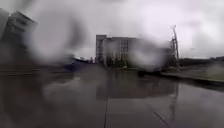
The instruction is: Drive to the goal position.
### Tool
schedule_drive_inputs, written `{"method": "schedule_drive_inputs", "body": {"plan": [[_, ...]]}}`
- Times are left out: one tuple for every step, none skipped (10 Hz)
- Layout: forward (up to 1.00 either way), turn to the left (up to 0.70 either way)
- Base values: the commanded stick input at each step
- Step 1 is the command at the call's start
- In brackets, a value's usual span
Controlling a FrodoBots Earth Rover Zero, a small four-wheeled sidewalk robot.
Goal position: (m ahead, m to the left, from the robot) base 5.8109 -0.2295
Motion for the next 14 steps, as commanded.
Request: {"method": "schedule_drive_inputs", "body": {"plan": [[0.7,0.0],[0.7,0.0],[0.7,0.0],[0.7,0.0],[0.7,0.0],[0.7,0.0],[0.7,0.0],[0.7,0.0],[0.7,0.0],[0.7,0.0],[0.7,0.0],[0.7,0.0],[0.7,0.0],[0.7,0.0]]}}
